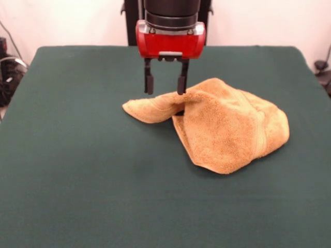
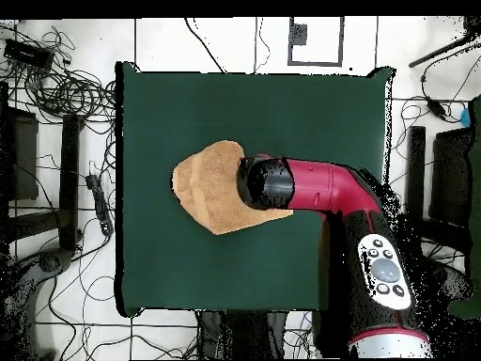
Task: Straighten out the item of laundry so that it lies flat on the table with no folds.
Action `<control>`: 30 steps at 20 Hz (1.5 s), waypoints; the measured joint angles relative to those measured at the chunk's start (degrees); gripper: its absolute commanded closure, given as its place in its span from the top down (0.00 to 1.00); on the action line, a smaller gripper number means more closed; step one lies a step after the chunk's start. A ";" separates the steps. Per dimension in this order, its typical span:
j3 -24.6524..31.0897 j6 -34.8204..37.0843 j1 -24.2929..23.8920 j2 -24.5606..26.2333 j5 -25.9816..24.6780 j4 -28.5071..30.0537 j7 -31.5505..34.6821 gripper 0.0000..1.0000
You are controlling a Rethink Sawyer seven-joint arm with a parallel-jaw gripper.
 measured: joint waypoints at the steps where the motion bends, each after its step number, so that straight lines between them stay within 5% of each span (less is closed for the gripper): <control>1: 0.81 0.73 -0.50 0.02 -0.68 -0.07 -0.26 1.00; 30: 16.74 11.01 -7.95 0.67 -11.37 -4.82 -1.88 1.00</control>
